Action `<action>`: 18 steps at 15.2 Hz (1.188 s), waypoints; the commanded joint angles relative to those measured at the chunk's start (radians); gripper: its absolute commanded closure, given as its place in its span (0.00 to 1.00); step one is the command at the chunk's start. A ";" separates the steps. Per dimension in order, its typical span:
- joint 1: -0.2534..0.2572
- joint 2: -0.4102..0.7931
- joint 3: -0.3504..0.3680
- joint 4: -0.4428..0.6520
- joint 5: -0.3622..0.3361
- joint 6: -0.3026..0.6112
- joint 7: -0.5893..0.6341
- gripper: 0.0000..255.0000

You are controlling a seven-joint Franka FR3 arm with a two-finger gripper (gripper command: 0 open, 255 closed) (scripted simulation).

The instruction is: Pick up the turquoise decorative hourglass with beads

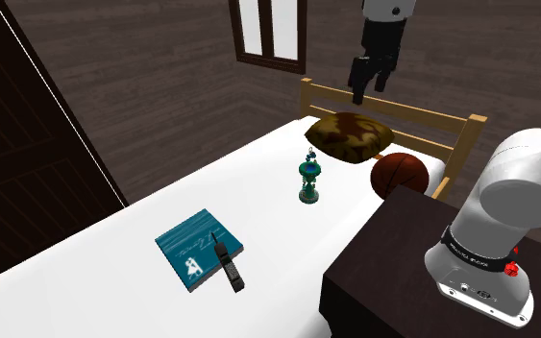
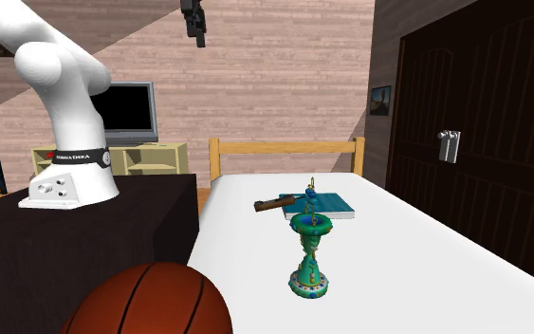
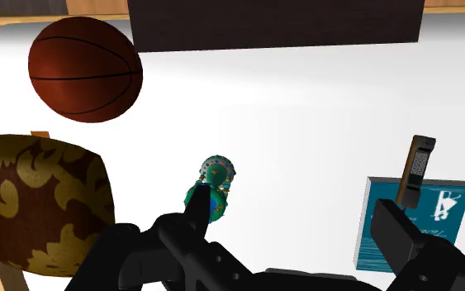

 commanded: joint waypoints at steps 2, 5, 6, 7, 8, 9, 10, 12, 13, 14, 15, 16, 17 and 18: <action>-0.005 0.010 0.009 -0.025 -0.003 0.041 0.016 0.00; -0.021 0.053 0.038 -0.092 -0.012 0.168 0.065 0.00; -0.027 0.071 0.047 -0.111 -0.017 0.211 0.082 0.00; -0.034 0.091 0.057 -0.128 -0.022 0.254 0.100 0.00; -0.042 0.114 0.067 -0.144 -0.027 0.297 0.118 0.00; -0.050 0.138 0.077 -0.158 -0.034 0.340 0.137 0.00; -0.058 0.165 0.087 -0.170 -0.042 0.384 0.157 0.00; -0.079 0.223 0.108 -0.189 -0.061 0.471 0.199 0.00; -0.090 0.255 0.119 -0.196 -0.073 0.514 0.222 0.00; -0.103 0.289 0.131 -0.201 -0.087 0.557 0.247 0.00; -0.116 0.324 0.142 -0.204 -0.103 0.599 0.272 0.00; -0.131 0.361 0.154 -0.205 -0.121 0.640 0.300 0.00; -0.148 0.399 0.167 -0.204 -0.143 0.680 0.330 0.00; -0.166 0.439 0.180 -0.201 -0.167 0.719 0.362 0.00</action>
